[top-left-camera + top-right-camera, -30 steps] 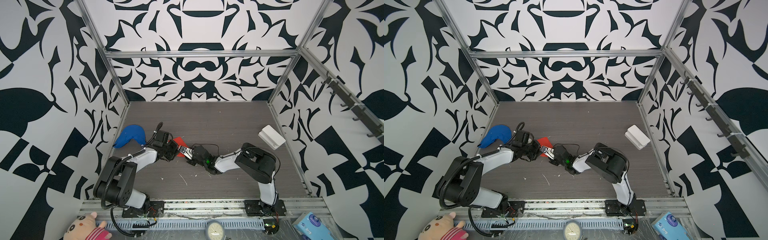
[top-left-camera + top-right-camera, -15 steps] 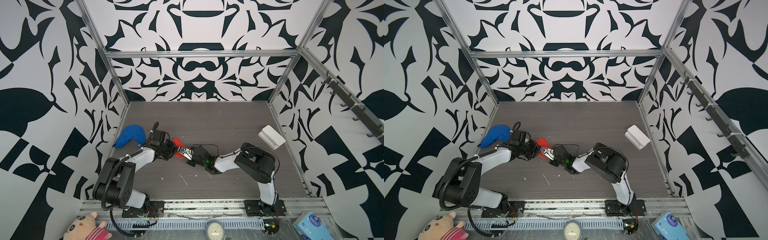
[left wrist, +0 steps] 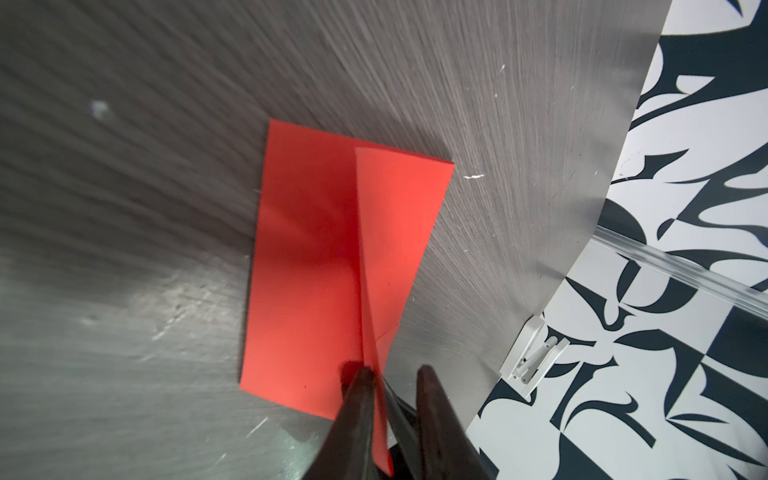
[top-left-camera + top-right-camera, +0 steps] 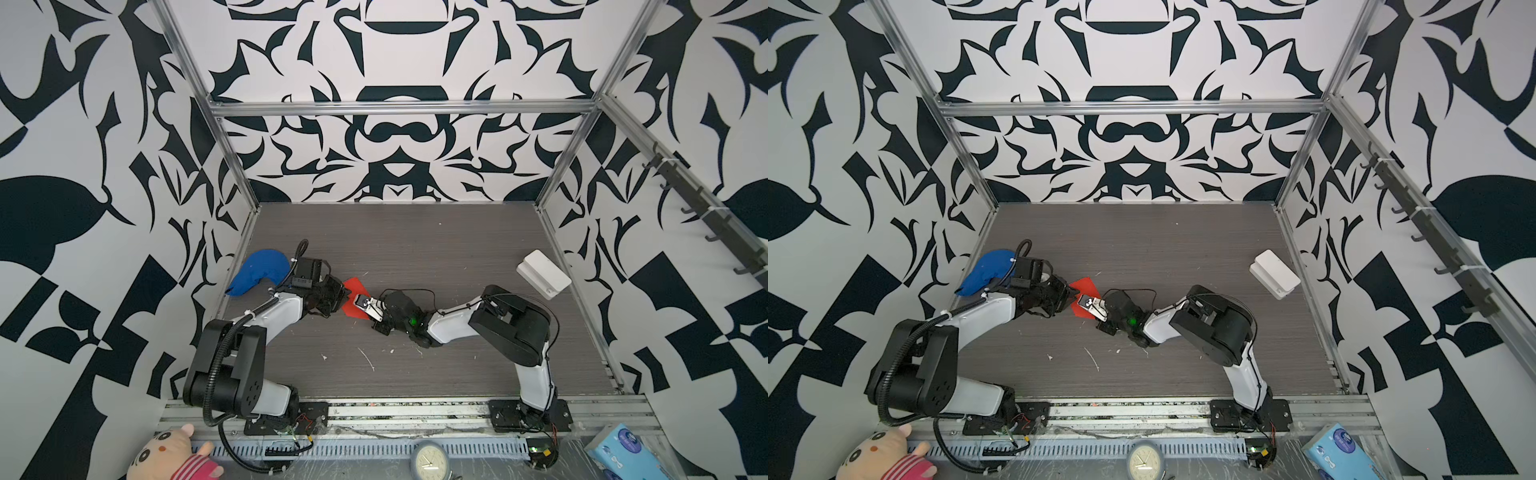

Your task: Fold a paper plane with a square sheet of paper (pick it up from the middle)

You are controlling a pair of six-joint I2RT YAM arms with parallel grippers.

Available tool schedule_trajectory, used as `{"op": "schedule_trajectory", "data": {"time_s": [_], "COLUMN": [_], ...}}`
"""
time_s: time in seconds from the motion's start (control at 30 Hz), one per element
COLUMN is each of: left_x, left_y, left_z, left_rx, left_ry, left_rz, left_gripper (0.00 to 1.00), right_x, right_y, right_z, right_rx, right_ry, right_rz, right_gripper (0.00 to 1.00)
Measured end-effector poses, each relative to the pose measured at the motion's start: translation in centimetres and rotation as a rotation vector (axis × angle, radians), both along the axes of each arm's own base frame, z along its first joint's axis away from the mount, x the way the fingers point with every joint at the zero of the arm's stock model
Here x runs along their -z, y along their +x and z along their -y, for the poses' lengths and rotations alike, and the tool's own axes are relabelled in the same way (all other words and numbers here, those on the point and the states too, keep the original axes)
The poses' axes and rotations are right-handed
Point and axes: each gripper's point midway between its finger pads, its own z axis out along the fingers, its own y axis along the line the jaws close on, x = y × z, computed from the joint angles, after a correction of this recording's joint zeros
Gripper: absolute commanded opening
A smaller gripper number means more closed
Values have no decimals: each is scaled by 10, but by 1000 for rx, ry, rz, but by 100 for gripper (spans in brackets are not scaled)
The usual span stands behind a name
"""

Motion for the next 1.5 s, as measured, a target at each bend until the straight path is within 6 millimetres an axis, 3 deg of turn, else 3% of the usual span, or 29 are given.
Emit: {"op": "schedule_trajectory", "data": {"time_s": [0.1, 0.23, 0.37, 0.53, 0.83, 1.23, 1.5], "left_x": [2, -3, -22, -42, -28, -14, 9], "left_y": [-1, 0, 4, 3, -13, -18, -17], "left_z": [0, -2, -10, -27, -35, -8, 7], "left_rx": [3, -2, -34, -98, -114, -7, 53], "left_ry": [0, 7, 16, 34, 37, -9, -15], "left_rz": [-6, 7, 76, 153, 158, 211, 178], "left_gripper": [28, 37, 45, 47, 42, 36, 25], "right_x": [0, -2, -2, 1, 9, 9, 10], "right_y": [-1, 2, 3, 5, 8, 17, 20], "right_z": [-1, -2, -1, 2, -5, -1, -1], "right_rx": [4, 12, 17, 28, 46, 113, 143], "right_ry": [10, 43, 80, 114, 167, 287, 317], "right_rz": [-21, -67, -135, -235, -397, -650, -770], "right_gripper": [5, 5, 5, 4, 4, 4, 4]}}
